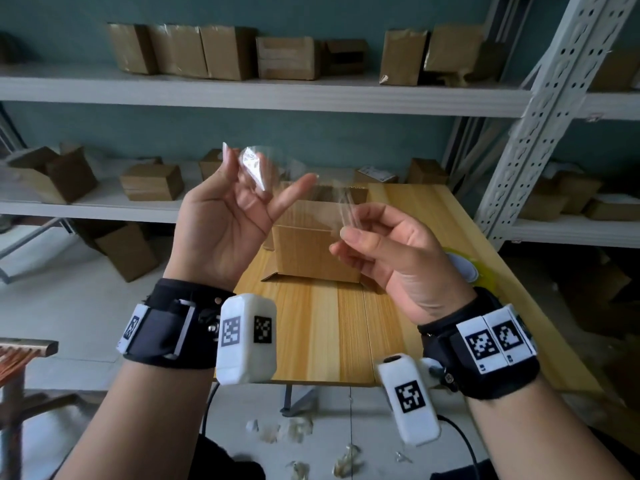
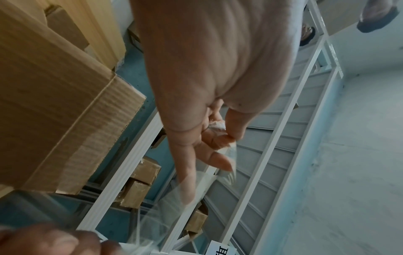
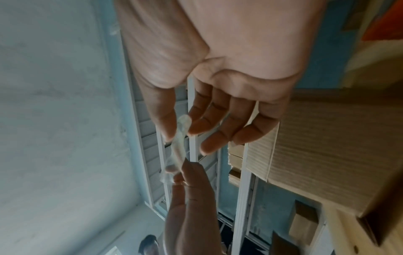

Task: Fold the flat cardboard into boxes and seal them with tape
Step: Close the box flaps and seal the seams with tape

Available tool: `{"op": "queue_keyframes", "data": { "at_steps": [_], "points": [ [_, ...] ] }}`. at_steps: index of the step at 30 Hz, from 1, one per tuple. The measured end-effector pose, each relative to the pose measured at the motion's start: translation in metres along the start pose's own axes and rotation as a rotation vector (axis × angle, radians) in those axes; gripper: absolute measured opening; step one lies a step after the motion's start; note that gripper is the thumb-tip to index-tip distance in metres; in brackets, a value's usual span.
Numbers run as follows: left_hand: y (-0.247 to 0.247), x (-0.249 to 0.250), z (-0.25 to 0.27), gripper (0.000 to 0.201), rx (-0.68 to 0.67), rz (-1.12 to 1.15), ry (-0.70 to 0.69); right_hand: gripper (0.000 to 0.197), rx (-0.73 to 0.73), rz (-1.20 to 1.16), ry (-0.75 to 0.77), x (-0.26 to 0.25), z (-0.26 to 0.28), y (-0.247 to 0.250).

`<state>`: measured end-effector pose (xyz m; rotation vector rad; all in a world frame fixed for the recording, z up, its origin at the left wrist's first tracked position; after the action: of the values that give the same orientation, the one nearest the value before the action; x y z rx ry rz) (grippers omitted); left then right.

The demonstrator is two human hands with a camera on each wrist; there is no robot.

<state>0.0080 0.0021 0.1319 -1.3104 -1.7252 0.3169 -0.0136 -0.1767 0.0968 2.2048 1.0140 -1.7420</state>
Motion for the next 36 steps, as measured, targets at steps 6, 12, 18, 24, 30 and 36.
{"op": "queue_keyframes", "data": {
  "at_steps": [6, 12, 18, 24, 30, 36],
  "points": [
    [0.005, -0.003, -0.001, 0.029, 0.013, 0.073, -0.018, 0.053, -0.018, -0.096, 0.046, -0.002, 0.000, -0.003],
    [0.012, -0.007, -0.001, 0.029, 0.064, 0.182, -0.055, 0.049, 0.081, -0.077, 0.175, -0.011, 0.001, 0.000],
    [0.012, -0.015, -0.002, 0.038, 0.103, 0.239, -0.068, 0.037, 0.176, -0.121, 0.244, -0.009, 0.002, 0.010],
    [0.008, -0.020, 0.000, 0.027, 0.144, 0.242, -0.084, 0.027, 0.233, -0.107, 0.259, -0.005, 0.003, 0.021],
    [0.003, -0.022, 0.002, 0.024, 0.214, 0.210, -0.131, 0.036, 0.432, 0.225, 0.330, -0.021, 0.015, 0.033],
    [0.000, -0.025, 0.001, 0.032, 0.213, 0.227, -0.113, 0.042, 0.482, 0.372, 0.342, -0.034, 0.021, 0.038]
  ]
}}
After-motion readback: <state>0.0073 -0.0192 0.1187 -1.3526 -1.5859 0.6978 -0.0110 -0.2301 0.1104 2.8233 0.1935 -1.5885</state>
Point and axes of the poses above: each hand's wrist, its own z-axis away from the middle knuckle, its own y-axis out of the back of the hand, x = y × z, the point moved 9 cm from there along -z, towards the middle knuckle, and after that the axes turned 13 degrees about -x, right-handed, at the moved point
